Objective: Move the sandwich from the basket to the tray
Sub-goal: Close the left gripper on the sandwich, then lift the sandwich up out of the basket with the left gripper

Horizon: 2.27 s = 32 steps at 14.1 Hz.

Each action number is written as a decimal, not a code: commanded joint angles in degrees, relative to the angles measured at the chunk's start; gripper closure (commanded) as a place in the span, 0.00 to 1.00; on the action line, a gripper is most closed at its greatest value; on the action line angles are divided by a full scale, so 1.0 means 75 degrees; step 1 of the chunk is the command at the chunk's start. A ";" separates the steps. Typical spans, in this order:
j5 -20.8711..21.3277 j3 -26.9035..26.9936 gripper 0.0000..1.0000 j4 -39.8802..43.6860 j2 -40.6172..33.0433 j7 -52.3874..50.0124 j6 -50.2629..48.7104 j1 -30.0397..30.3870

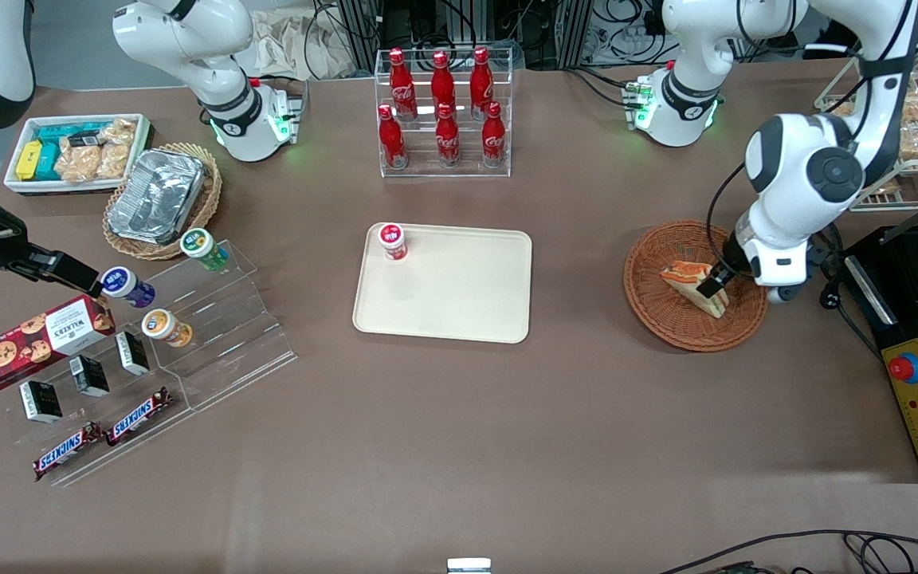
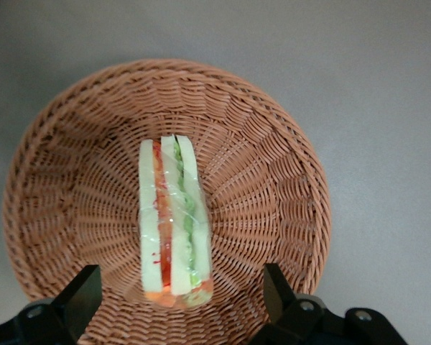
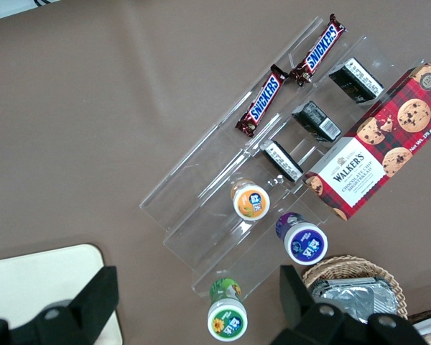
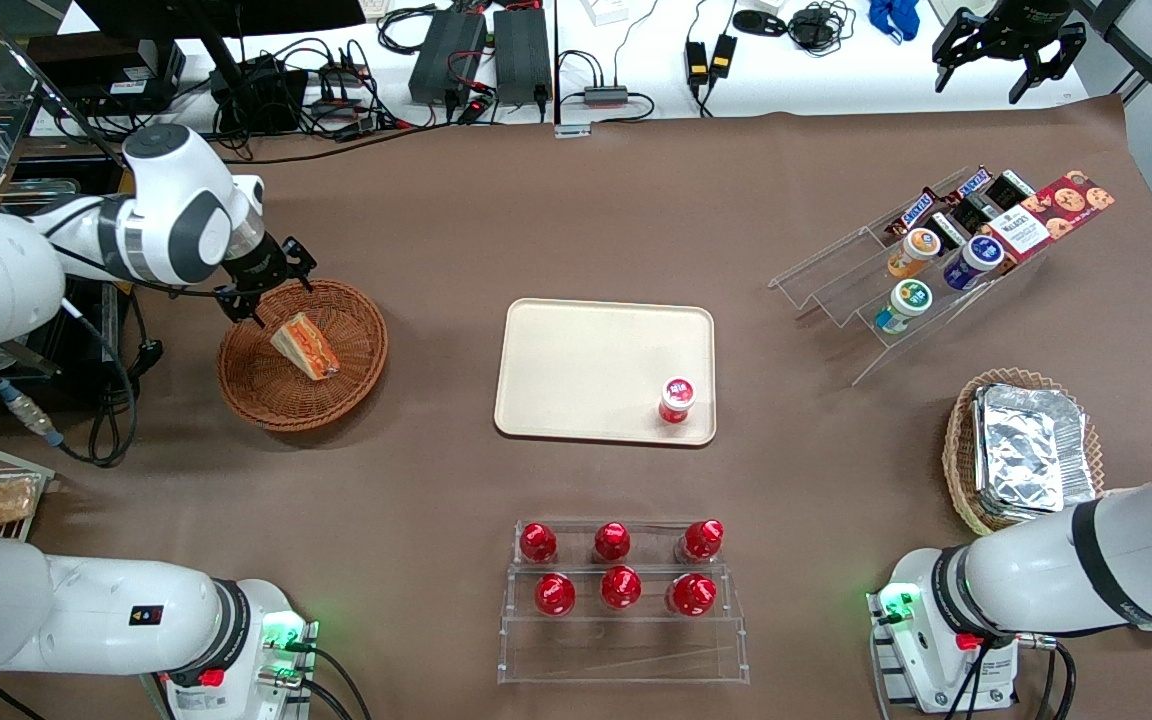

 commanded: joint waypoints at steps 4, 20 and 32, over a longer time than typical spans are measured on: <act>0.0149 0.0004 0.00 -0.1149 -0.0001 -0.0334 0.1700 -0.0061; 0.0173 0.0027 1.00 0.1352 -0.1149 0.0357 -0.3328 0.0009; -0.0237 0.0039 1.00 0.5096 -0.1079 0.2361 -0.6946 0.0032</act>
